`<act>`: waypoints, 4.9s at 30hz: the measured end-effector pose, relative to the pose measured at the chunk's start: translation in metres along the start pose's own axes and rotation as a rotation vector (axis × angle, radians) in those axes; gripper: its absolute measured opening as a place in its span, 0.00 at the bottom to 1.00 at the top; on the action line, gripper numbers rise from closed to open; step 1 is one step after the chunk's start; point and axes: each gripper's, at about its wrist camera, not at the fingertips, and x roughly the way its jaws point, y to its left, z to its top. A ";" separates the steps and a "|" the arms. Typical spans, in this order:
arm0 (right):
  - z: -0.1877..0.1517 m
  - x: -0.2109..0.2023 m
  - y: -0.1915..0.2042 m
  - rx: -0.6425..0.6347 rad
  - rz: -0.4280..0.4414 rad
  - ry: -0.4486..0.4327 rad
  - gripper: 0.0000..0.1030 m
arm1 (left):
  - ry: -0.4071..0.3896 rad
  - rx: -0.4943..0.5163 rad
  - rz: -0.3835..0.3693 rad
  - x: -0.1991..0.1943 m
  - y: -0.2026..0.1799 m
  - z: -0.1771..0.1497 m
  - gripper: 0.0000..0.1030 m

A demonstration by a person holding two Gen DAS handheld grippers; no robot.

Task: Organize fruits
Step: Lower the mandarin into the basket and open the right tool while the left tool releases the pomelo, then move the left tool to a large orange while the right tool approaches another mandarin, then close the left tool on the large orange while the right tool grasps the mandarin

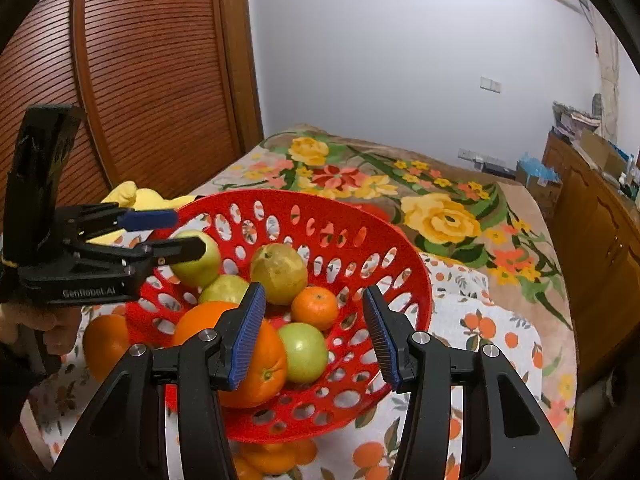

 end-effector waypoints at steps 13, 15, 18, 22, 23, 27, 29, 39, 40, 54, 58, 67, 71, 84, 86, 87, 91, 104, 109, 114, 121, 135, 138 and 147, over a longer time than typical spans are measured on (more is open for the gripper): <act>-0.018 -0.034 0.018 0.009 0.009 -0.021 0.50 | -0.050 0.019 -0.012 -0.053 -0.010 -0.018 0.60; -0.021 -0.040 0.022 0.010 0.006 -0.026 0.50 | -0.059 0.018 -0.013 -0.063 -0.011 -0.022 0.60; -0.026 -0.048 0.028 0.009 0.005 -0.031 0.50 | -0.069 0.024 -0.013 -0.076 -0.014 -0.029 0.60; -0.034 -0.059 0.040 0.002 0.005 -0.037 0.50 | -0.085 0.027 -0.010 -0.093 -0.016 -0.037 0.63; -0.036 -0.062 0.043 0.003 0.007 -0.039 0.50 | -0.090 0.028 -0.009 -0.098 -0.017 -0.039 0.63; -0.043 -0.069 0.049 0.009 0.011 -0.042 0.50 | -0.111 0.037 0.013 -0.110 -0.021 -0.049 0.65; -0.048 -0.072 0.051 0.014 0.014 -0.043 0.50 | -0.115 0.047 0.029 -0.115 -0.025 -0.055 0.67; -0.074 -0.079 0.060 0.036 0.012 -0.023 0.51 | -0.096 0.042 0.016 -0.126 -0.033 -0.085 0.68; -0.076 -0.078 0.060 0.039 0.011 -0.020 0.51 | -0.091 0.042 0.013 -0.126 -0.034 -0.087 0.68; -0.113 -0.047 0.051 0.085 0.012 0.071 0.51 | -0.021 0.014 0.015 -0.108 -0.024 -0.115 0.68; -0.120 -0.034 0.052 0.091 0.011 0.098 0.51 | -0.005 0.000 0.018 -0.103 -0.019 -0.120 0.68; -0.128 -0.011 0.045 0.131 0.014 0.147 0.50 | 0.018 -0.012 0.023 -0.093 -0.012 -0.127 0.68; -0.129 -0.004 0.046 0.138 0.019 0.158 0.38 | 0.028 -0.018 0.022 -0.089 -0.008 -0.129 0.68; -0.132 -0.002 0.050 0.108 0.009 0.145 0.33 | 0.049 -0.012 0.041 -0.077 -0.003 -0.123 0.68; -0.132 -0.003 0.051 0.101 0.003 0.145 0.33 | 0.053 -0.010 0.050 -0.074 -0.002 -0.120 0.68; -0.132 -0.002 0.052 0.097 0.000 0.145 0.33 | 0.058 -0.010 0.055 -0.071 -0.001 -0.119 0.68; -0.131 -0.002 0.053 0.094 -0.004 0.145 0.33 | 0.071 -0.017 0.047 -0.063 0.001 -0.119 0.69; -0.131 -0.002 0.053 0.095 -0.003 0.146 0.33 | 0.102 -0.033 0.022 -0.040 0.004 -0.126 0.82; -0.131 -0.002 0.053 0.091 -0.007 0.145 0.33 | 0.124 -0.078 -0.029 -0.028 0.008 -0.128 0.83; -0.131 -0.002 0.054 0.091 -0.007 0.145 0.33 | 0.154 -0.052 0.025 -0.018 0.004 -0.132 0.83; -0.131 -0.001 0.054 0.086 -0.012 0.145 0.33 | 0.129 -0.072 0.015 -0.023 0.010 -0.137 0.80; -0.125 -0.028 0.053 0.061 0.013 0.094 0.33 | 0.082 -0.072 0.000 -0.050 0.001 -0.141 0.79; -0.119 -0.039 0.054 0.054 0.016 0.074 0.33 | 0.053 -0.069 -0.007 -0.062 -0.001 -0.135 0.79; -0.101 -0.064 0.052 0.047 0.018 0.013 0.33 | -0.029 -0.051 -0.029 -0.093 -0.014 -0.110 0.79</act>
